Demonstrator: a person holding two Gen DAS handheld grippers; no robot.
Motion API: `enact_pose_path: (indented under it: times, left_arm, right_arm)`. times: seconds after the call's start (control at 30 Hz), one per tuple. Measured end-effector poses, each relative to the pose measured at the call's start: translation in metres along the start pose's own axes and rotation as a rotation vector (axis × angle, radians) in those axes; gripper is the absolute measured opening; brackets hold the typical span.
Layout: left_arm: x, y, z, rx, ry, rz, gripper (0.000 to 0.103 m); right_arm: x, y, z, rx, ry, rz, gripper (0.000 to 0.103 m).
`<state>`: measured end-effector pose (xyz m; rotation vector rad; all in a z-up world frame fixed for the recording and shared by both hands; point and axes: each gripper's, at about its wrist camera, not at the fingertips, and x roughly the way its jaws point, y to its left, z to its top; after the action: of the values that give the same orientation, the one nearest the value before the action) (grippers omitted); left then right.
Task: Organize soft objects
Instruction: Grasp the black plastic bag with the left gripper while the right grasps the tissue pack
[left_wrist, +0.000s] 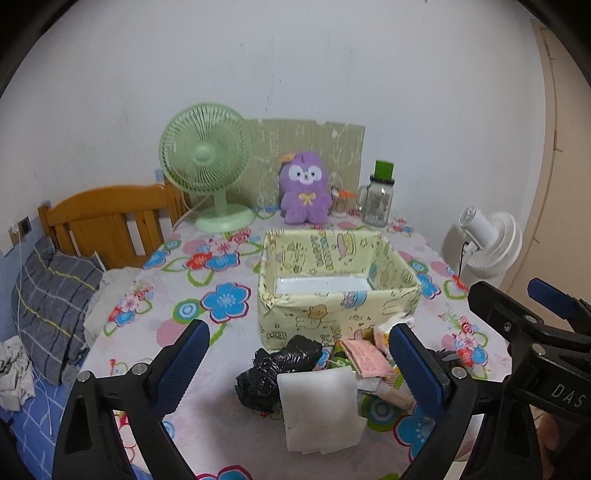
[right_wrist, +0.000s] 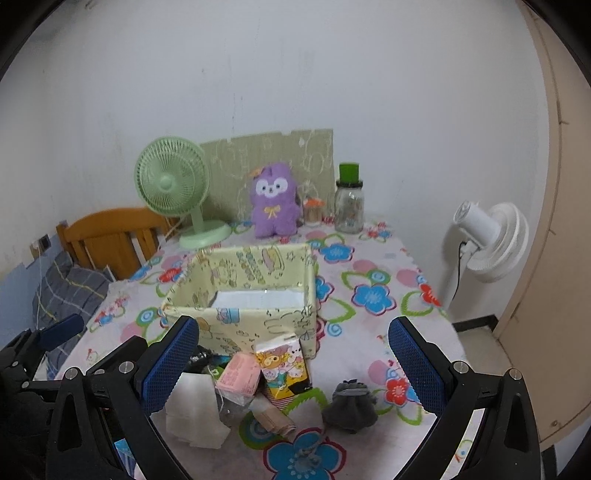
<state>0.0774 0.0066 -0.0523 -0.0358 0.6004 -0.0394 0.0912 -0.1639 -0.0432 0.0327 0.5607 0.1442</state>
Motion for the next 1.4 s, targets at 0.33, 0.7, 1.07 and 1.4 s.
enact_pose_path:
  times: [0.33, 0.7, 1.07, 1.4]
  left_arm:
    - [0.054, 0.007, -0.013, -0.021, 0.118, 0.003, 0.094]
    - [0.098, 0.014, -0.024, -0.028, 0.2, 0.03, 0.087]
    - [0.126, 0.02, -0.031, -0.049, 0.276, 0.023, 0.077]
    - [0.131, 0.02, -0.033, -0.046, 0.277, 0.022, 0.06]
  right_arm:
    - [0.057, 0.002, -0.015, 0.003, 0.112, 0.013, 0.103]
    - [0.108, 0.002, -0.032, 0.012, 0.211, 0.026, 0.1]
    - [0.139, 0.006, -0.042, 0.026, 0.272, 0.054, 0.09]
    - [0.151, 0.011, -0.048, 0.011, 0.306, 0.054, 0.062]
